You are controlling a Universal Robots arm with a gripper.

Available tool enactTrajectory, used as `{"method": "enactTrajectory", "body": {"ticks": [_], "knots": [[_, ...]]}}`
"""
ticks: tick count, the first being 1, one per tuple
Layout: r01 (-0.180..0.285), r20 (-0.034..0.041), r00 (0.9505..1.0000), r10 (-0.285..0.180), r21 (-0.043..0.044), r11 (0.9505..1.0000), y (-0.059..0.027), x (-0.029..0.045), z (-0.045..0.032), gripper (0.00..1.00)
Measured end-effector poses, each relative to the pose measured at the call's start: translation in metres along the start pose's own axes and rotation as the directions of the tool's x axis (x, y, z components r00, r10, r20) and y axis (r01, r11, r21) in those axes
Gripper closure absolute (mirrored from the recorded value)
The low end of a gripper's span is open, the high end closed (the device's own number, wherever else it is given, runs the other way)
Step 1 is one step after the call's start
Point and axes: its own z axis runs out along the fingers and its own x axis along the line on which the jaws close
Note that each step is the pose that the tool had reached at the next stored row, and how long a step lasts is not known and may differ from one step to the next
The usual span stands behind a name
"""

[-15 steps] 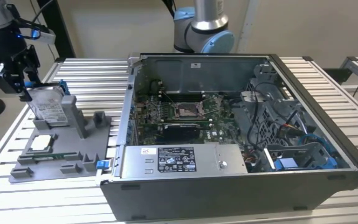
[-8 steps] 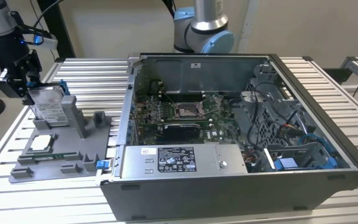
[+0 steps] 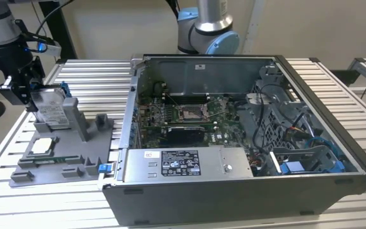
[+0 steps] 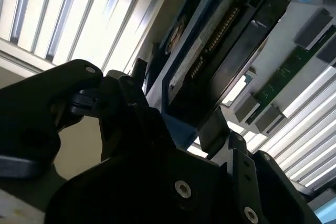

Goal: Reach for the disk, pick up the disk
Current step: 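Pick up the disk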

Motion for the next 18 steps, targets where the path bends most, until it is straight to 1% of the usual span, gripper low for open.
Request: {"method": "enactTrajectory", "body": {"ticks": [3, 5, 18], "knots": [[0.002, 0.0004, 1.0, -0.002, 0.0, 1.0, -0.0001, 0.0, 0.0054, 0.0], [0.002, 0.0026, 1.0, -0.002, -0.0001, 1.0, -0.0002, -0.0001, 0.0078, 0.0], [0.003, 0.0027, 1.0, -0.003, -0.0001, 1.0, -0.0003, 0.0, 0.0082, 0.0]]}}
